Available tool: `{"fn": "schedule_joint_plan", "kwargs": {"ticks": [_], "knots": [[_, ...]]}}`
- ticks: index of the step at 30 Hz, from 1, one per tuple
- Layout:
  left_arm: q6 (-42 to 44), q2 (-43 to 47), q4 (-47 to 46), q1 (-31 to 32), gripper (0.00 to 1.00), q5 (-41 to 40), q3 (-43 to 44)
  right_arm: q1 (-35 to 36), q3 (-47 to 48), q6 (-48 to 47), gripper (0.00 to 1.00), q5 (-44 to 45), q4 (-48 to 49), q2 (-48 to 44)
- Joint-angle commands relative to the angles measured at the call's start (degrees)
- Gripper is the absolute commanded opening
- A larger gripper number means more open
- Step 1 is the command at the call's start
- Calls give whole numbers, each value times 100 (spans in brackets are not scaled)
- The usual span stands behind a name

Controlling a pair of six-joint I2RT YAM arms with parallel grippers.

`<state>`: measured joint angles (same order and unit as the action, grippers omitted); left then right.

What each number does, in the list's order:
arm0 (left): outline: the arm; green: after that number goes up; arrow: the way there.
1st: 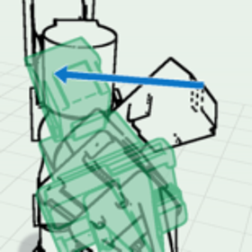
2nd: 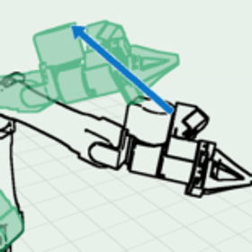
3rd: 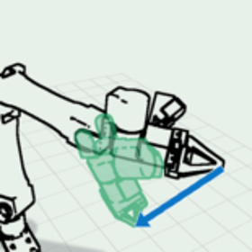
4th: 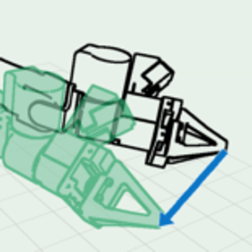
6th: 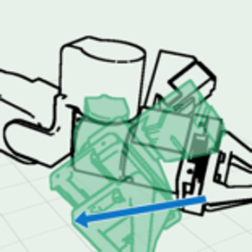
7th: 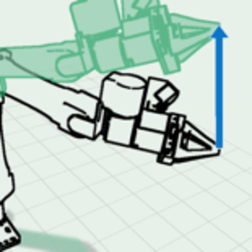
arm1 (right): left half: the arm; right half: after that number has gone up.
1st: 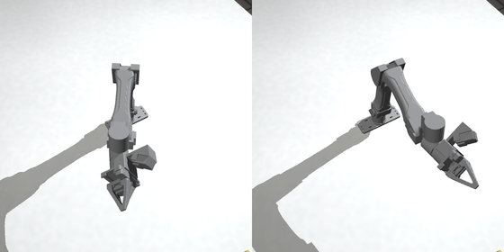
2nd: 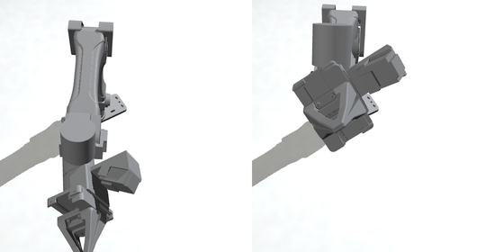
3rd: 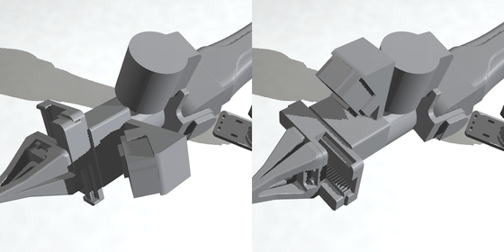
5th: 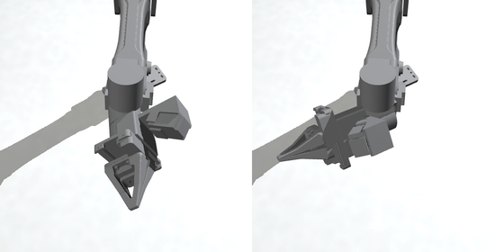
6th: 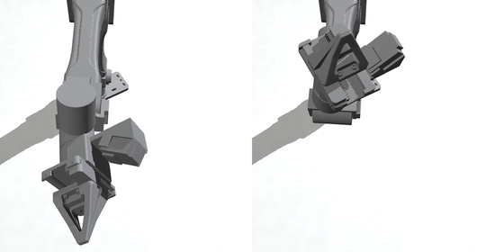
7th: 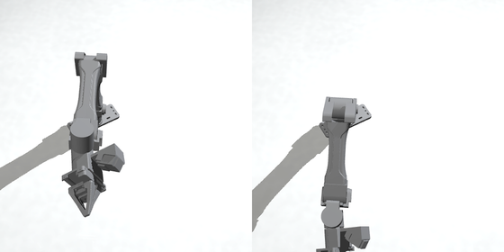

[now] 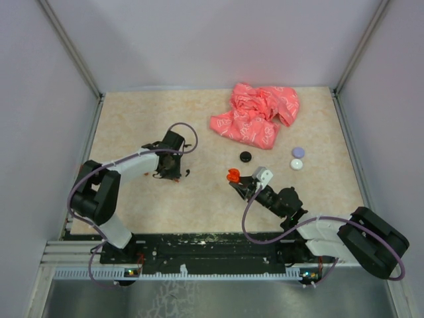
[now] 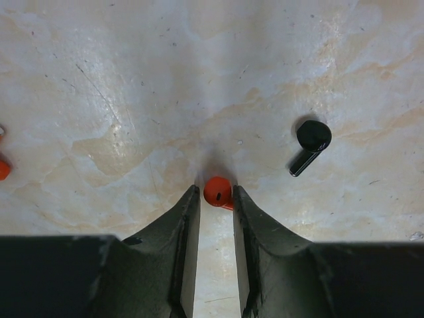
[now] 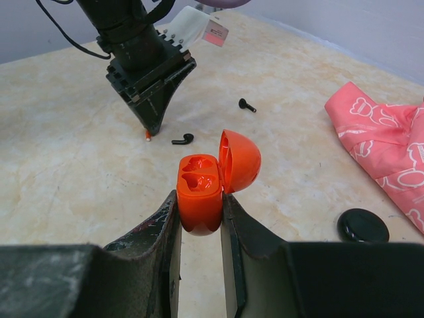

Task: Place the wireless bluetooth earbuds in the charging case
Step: Pick up the earbud from the center of the board.

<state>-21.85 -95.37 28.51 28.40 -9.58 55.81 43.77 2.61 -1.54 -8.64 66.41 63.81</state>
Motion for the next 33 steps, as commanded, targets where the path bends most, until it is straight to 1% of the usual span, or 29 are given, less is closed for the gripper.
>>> {"fn": "schedule_joint_plan", "kwargs": {"ticks": [1, 7, 11, 15, 21, 24, 27, 30, 33], "knots": [[123, -165, 26, 38, 32, -60, 234, 45, 138, -65, 0, -70, 225, -36], [187, -195, 98, 34, 26, -53, 254, 44, 151, -91, 0, -89, 215, 30], [186, 11, 66, 60, 23, -74, 115, 44, 158, -109, 0, -101, 214, 34], [219, 221, 14, 70, 22, -48, 10, 44, 161, -127, 0, -93, 196, 49], [292, 186, 222, 81, 30, -41, 96, 44, 161, -73, 0, -164, 346, 158], [281, 192, 225, 79, 31, 13, 54, 46, 161, -83, 0, -149, 308, 137], [270, 211, 137, 91, 28, 58, 0, 49, 169, -92, 0, -142, 291, 142], [222, 173, 105, 102, 36, 71, -7, 46, 154, -101, 0, -131, 306, 113], [212, 39, 73, 101, 38, 82, 22, 55, 160, -116, 0, -127, 209, 39]]}}
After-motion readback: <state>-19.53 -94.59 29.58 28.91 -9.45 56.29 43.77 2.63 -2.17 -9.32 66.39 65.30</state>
